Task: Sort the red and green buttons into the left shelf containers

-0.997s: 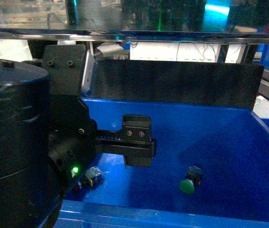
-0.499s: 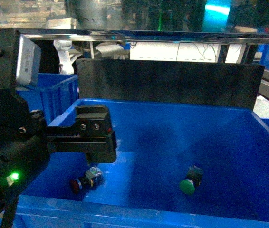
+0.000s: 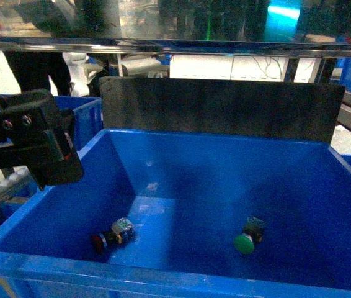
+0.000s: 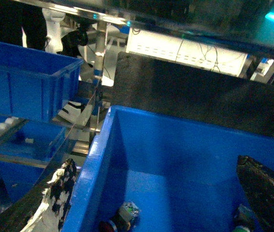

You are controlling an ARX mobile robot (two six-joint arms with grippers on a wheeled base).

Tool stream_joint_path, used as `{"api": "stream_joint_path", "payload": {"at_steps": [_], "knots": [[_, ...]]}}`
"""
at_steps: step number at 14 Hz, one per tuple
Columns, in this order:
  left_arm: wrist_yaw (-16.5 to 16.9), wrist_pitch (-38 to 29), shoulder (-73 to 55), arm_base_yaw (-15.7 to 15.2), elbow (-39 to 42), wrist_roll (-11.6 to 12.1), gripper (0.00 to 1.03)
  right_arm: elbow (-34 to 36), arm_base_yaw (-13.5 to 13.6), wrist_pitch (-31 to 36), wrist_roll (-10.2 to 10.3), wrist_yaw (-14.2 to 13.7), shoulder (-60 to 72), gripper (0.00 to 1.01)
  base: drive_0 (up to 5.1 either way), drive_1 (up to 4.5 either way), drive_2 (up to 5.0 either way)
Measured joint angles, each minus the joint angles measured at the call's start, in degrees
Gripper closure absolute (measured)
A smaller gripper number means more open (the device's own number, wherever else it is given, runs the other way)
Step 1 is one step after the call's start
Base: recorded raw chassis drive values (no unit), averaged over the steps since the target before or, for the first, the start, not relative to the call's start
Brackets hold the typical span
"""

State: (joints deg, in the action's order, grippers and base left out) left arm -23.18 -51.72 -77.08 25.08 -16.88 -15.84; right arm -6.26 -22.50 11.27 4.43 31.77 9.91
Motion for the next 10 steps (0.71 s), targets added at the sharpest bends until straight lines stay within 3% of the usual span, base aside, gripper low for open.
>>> {"api": "stream_joint_path", "payload": {"at_steps": [2,4,6,8,9,10], "knots": [[-4.5,8.3,10.4,2.0,0.5,-2.0,0.05,0.0,0.0,0.0,0.0,0.0,0.0,0.03,0.0,0.0,0.0],[-10.4,14.2,20.4,6.2,1.0,-1.6,0.05,0.0,0.0,0.0,0.0,0.0,0.0,0.03,0.0,0.0,0.0],[-15.6,21.9,28.5,8.1,1.1,-3.0,0.05,0.0,0.0,0.0,0.0,0.0,0.0,0.03,0.0,0.0,0.0],[-16.5,21.7,29.8,8.2,1.0,-3.9,0.05,0.0,0.0,-0.3,0.0,-0.2,0.0,0.03,0.0,0.0,0.0],[-15.5,21.4,29.6,8.0,1.2,-2.8,0.07,-1.5,2.8,-7.5,-1.5,-6.5,-0.7,0.12,0.0,0.0,0.0],[-5.3,22.4,35.1,2.8,4.9,7.1,0.3,-1.0,8.9,-11.7,-3.3,-16.8,-2.5,0.35,0.0,0.0,0.0]]}}
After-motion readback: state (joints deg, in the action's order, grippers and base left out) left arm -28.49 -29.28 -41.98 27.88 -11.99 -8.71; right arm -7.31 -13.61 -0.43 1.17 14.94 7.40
